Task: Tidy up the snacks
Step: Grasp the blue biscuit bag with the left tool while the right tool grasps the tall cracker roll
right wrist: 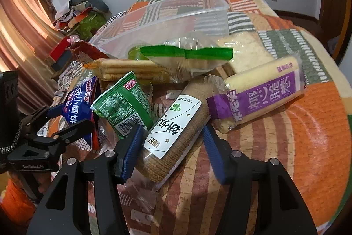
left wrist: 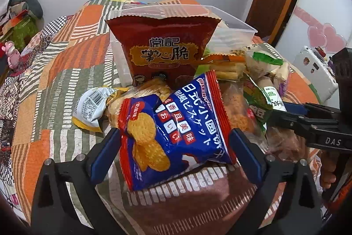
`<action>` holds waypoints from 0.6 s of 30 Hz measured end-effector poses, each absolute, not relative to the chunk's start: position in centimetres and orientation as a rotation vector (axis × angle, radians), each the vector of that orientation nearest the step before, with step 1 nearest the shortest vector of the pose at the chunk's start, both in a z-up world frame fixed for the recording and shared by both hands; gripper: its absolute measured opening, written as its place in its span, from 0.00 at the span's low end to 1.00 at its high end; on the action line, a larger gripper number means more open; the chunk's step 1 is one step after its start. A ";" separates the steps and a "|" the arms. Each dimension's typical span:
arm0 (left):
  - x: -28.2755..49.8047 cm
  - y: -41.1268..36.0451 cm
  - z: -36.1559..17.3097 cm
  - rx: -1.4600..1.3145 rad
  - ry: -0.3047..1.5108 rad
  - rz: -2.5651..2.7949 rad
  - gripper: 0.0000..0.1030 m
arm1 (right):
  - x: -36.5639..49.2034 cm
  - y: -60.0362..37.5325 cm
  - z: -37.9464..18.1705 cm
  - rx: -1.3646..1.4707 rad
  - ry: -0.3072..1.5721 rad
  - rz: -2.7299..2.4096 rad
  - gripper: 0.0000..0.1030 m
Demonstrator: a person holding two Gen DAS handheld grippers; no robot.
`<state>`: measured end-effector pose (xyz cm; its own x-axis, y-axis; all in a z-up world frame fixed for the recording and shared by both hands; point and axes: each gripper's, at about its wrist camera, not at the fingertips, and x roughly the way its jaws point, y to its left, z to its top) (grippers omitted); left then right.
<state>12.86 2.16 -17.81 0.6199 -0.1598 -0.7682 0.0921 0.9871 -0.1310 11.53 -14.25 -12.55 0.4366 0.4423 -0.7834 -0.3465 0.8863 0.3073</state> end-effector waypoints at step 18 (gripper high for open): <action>10.7 3.3 -16.4 -0.095 0.840 -0.130 0.75 | 10.4 -16.0 -11.5 0.036 1.001 0.494 0.32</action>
<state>10.70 3.32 -16.36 0.6605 -0.1520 -0.7352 0.0774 0.9879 -0.1348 10.35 -16.00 -11.53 0.4387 0.4141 -0.7976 -0.3812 0.8895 0.2521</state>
